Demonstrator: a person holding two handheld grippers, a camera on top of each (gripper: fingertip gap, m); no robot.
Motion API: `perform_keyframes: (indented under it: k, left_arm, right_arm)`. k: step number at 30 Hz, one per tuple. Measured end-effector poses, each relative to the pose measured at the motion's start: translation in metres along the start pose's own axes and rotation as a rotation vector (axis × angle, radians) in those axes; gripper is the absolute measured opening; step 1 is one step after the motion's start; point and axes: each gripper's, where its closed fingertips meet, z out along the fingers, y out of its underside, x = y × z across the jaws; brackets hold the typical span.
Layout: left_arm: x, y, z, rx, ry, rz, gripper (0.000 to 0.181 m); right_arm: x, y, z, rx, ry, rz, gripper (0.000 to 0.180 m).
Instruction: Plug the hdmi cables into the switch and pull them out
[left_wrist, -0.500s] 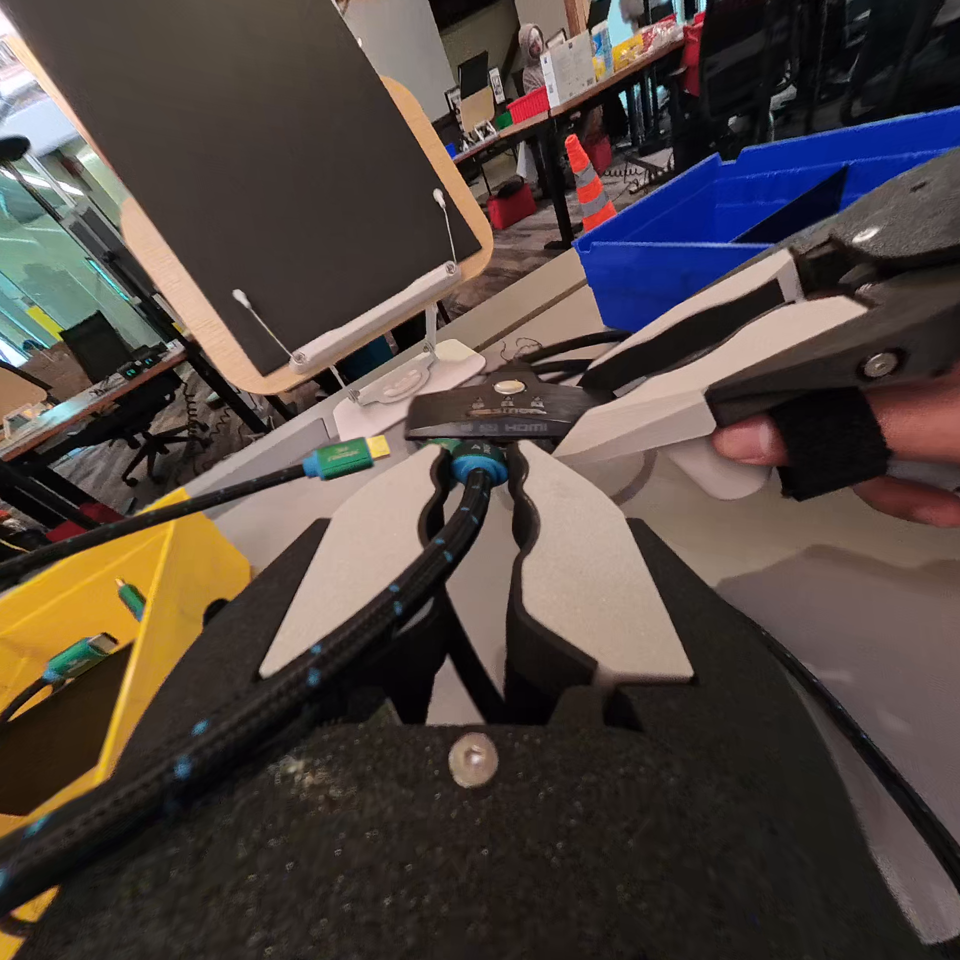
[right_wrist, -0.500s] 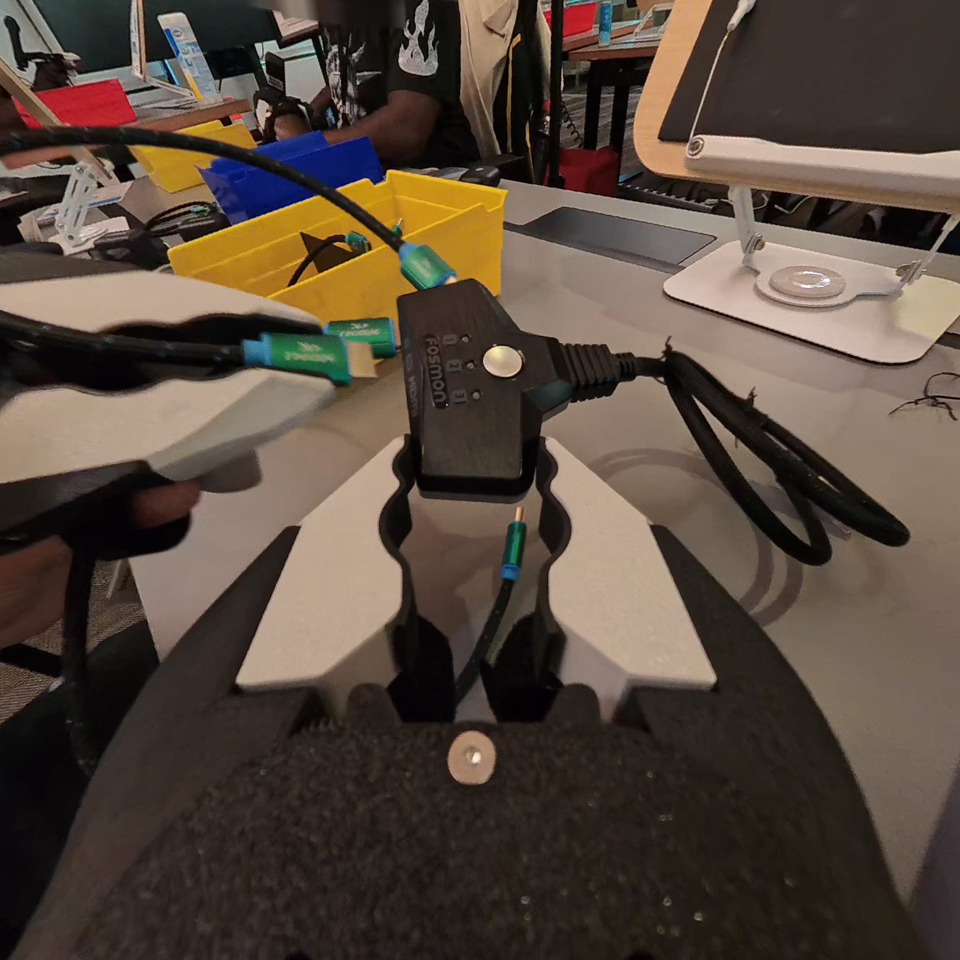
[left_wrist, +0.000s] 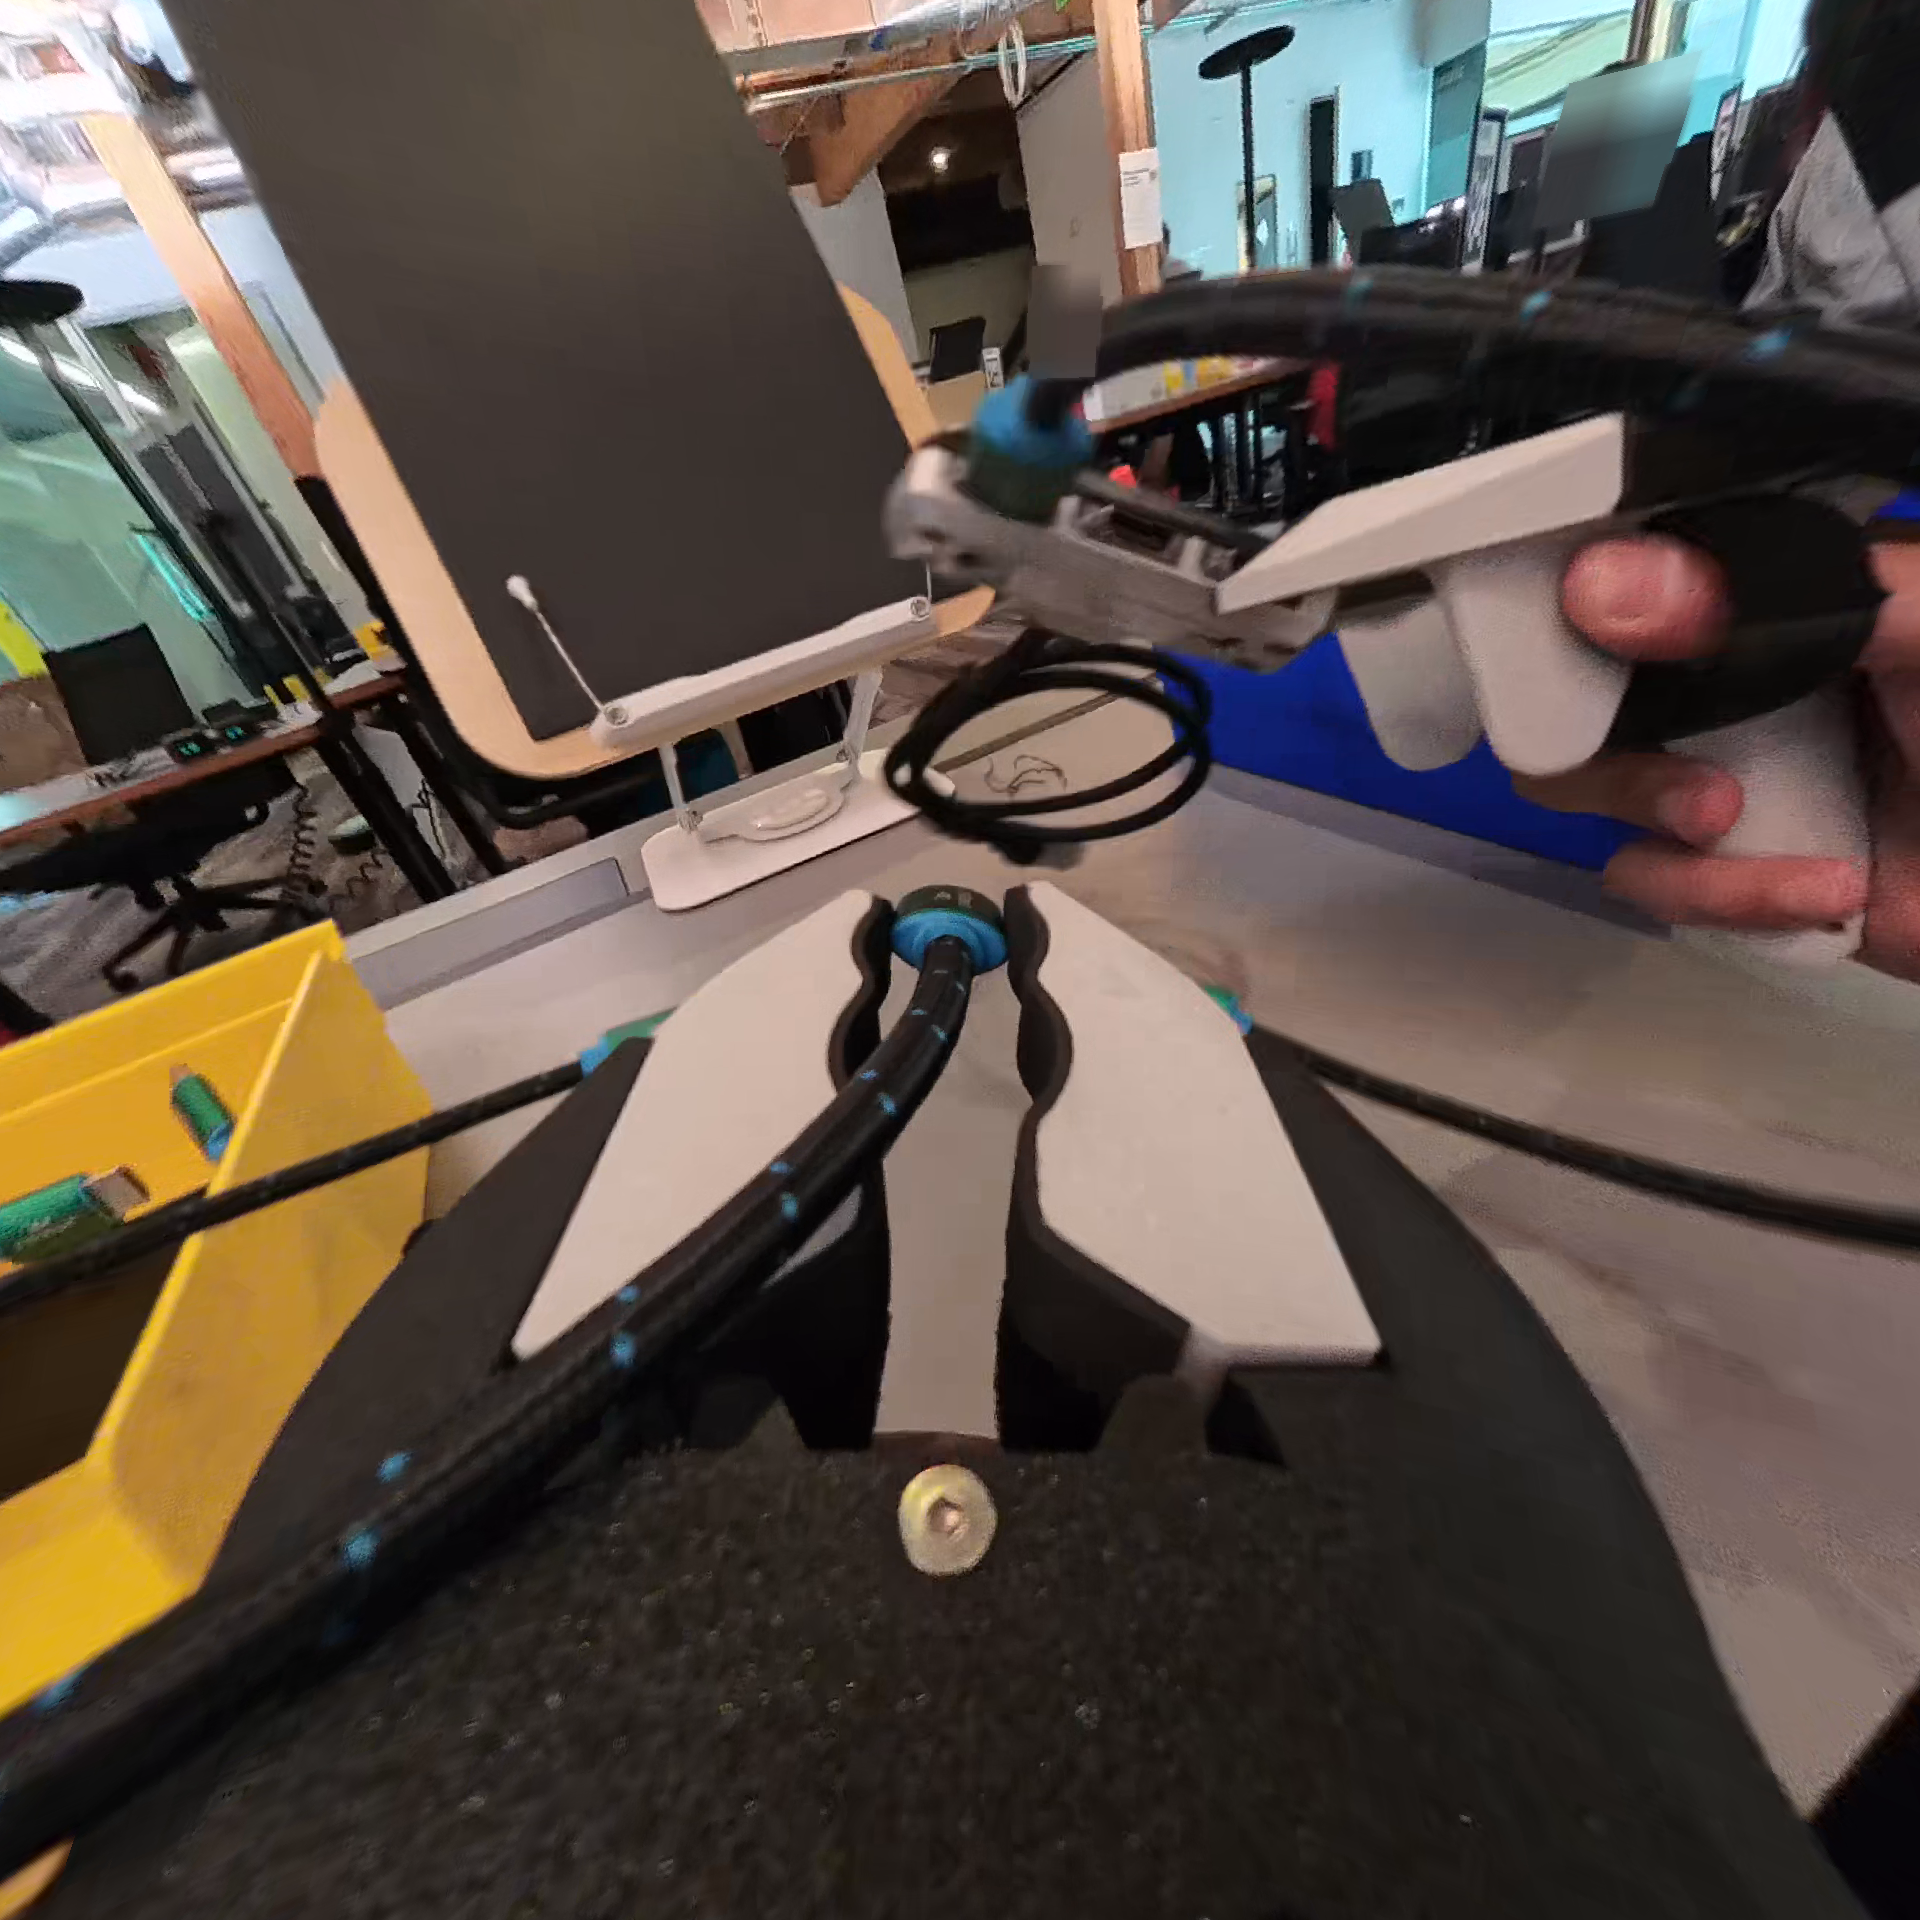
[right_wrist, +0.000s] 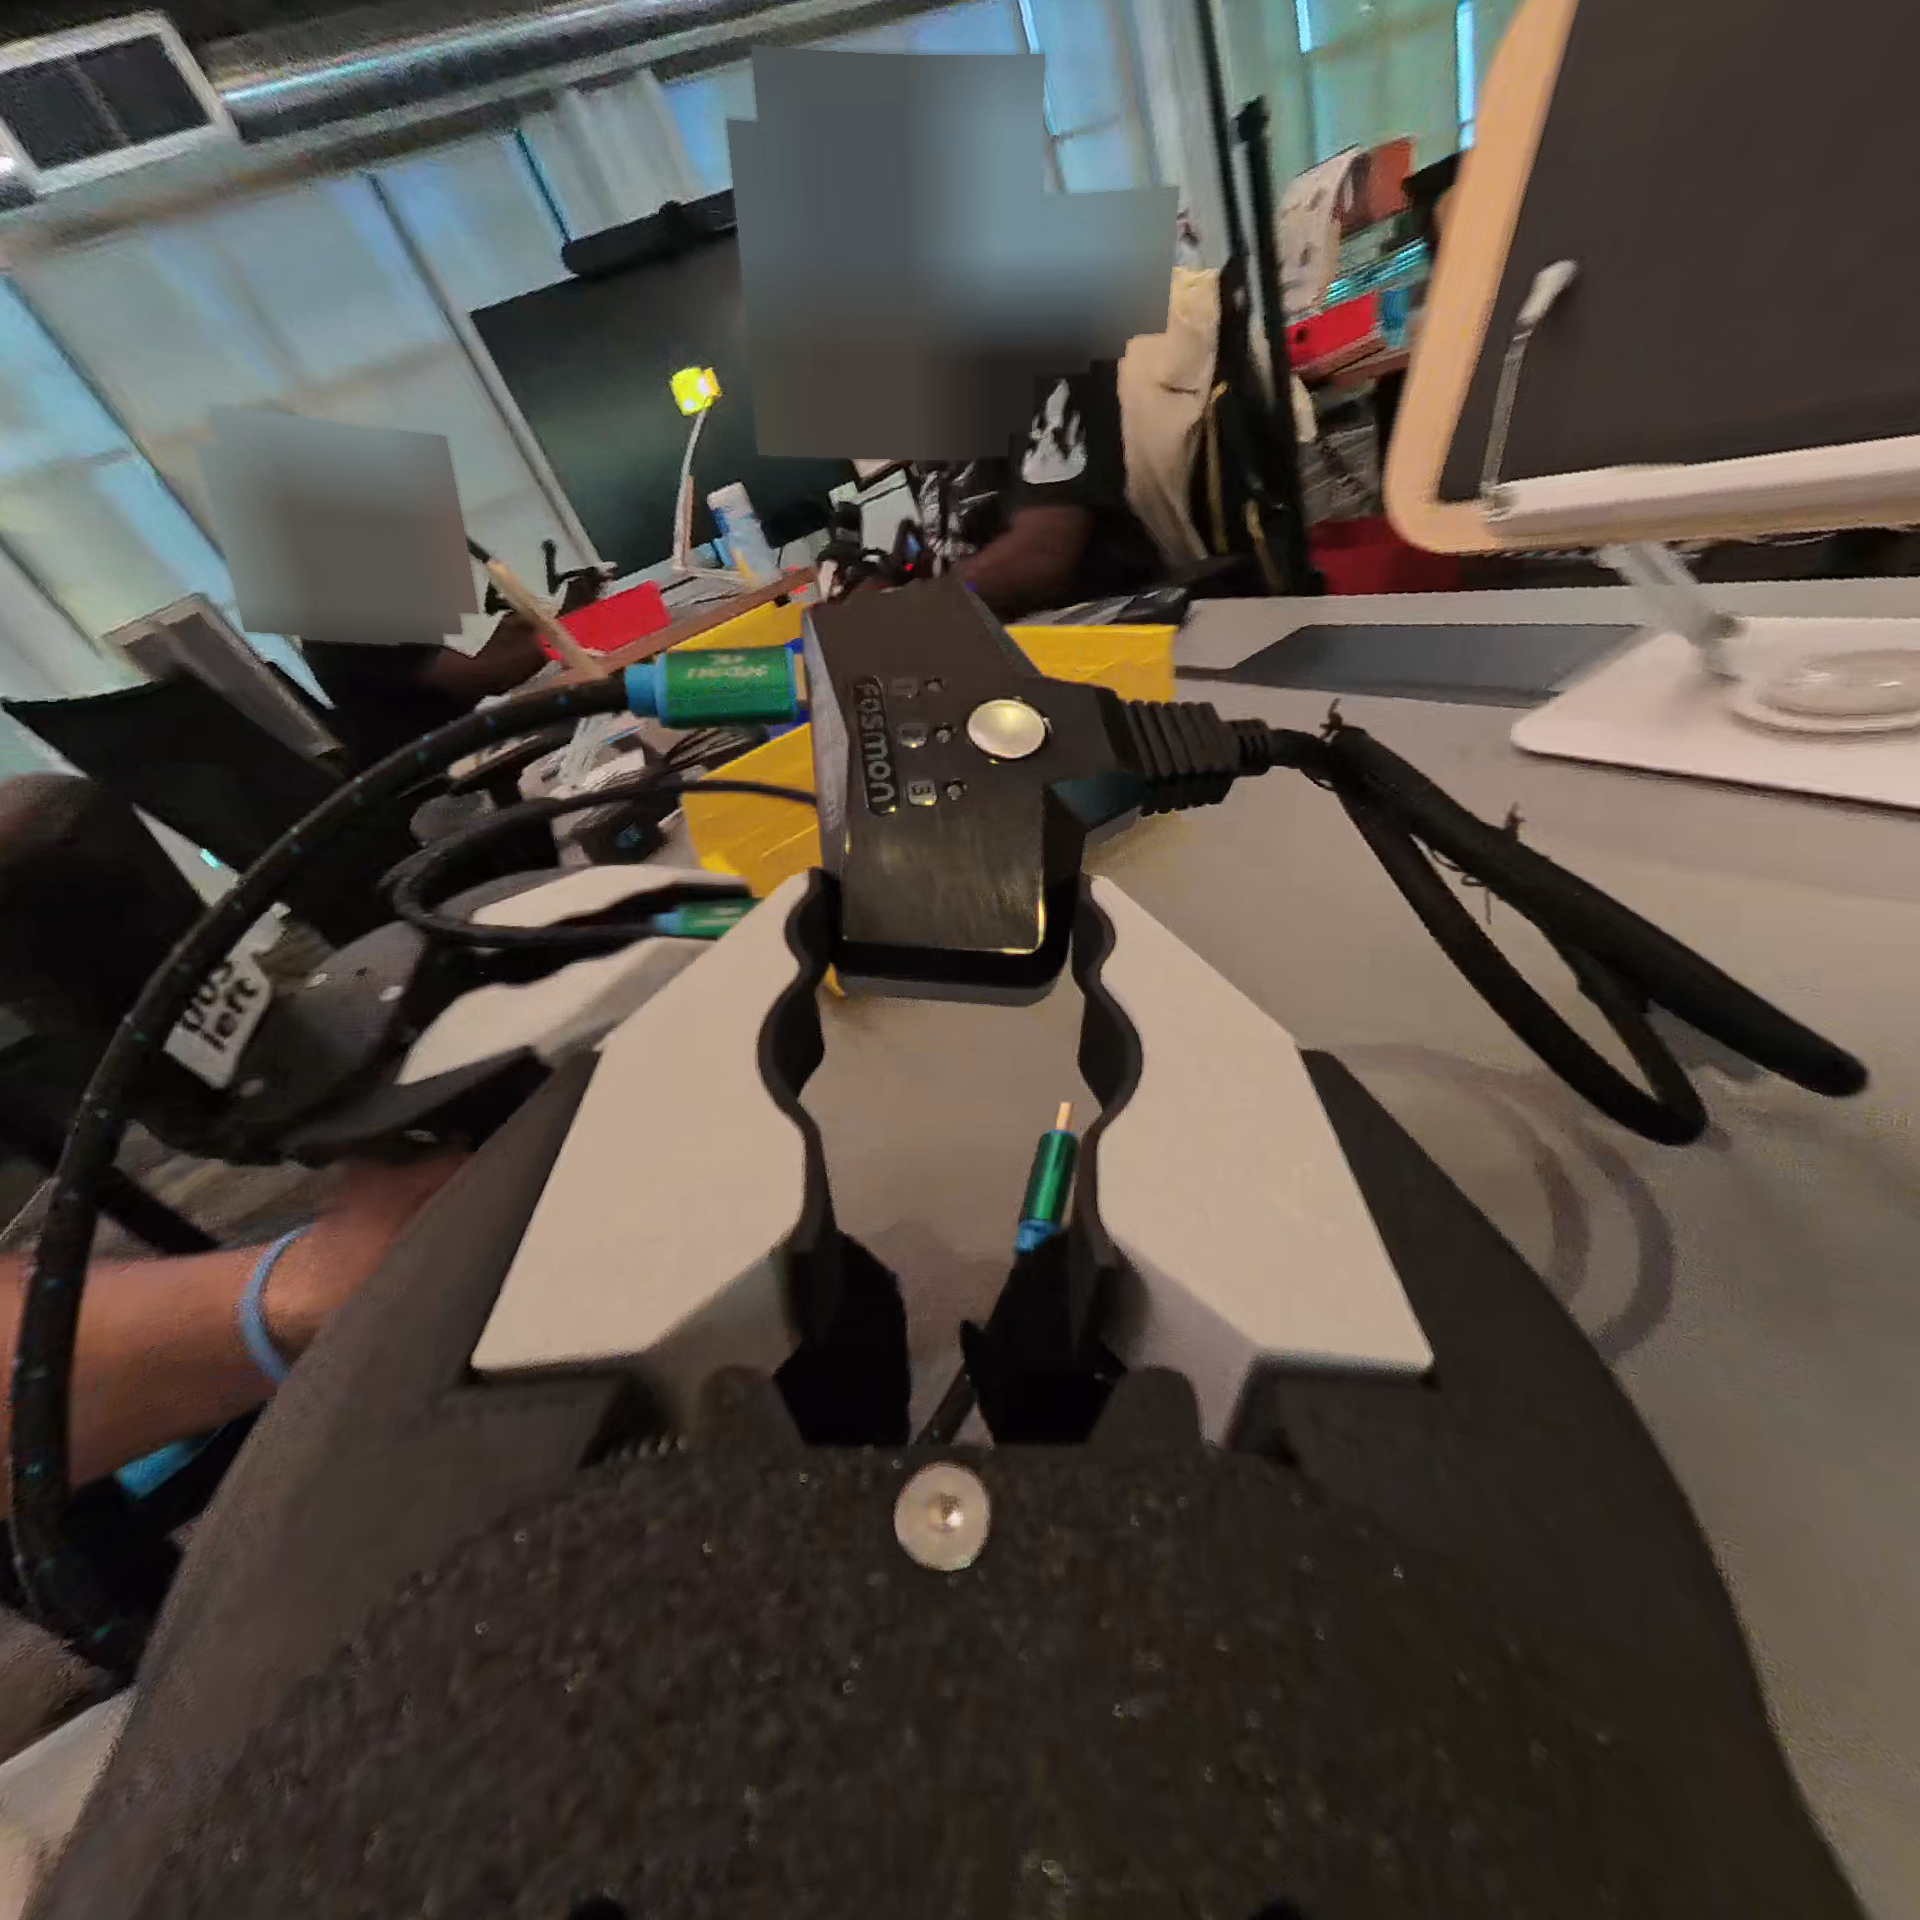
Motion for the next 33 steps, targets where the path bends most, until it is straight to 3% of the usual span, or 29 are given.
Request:
perform_keyframes:
  k: [6,14,33]
  left_arm:
    - [0.012,-0.021,0.006,0.115,-0.049,0.108,0.021]
    - [0.011,-0.020,0.003,0.115,-0.010,0.021,0.021]
    - [0.013,-0.015,0.005,0.114,-0.042,-0.028,0.021]
  right_arm:
    - [-0.011,0.029,0.021,-0.074,0.132,-0.074,0.046]
    - [-0.013,0.036,0.023,-0.093,0.026,-0.043,0.046]
    - [-0.010,0.045,0.025,-0.109,0.025,-0.021,0.047]
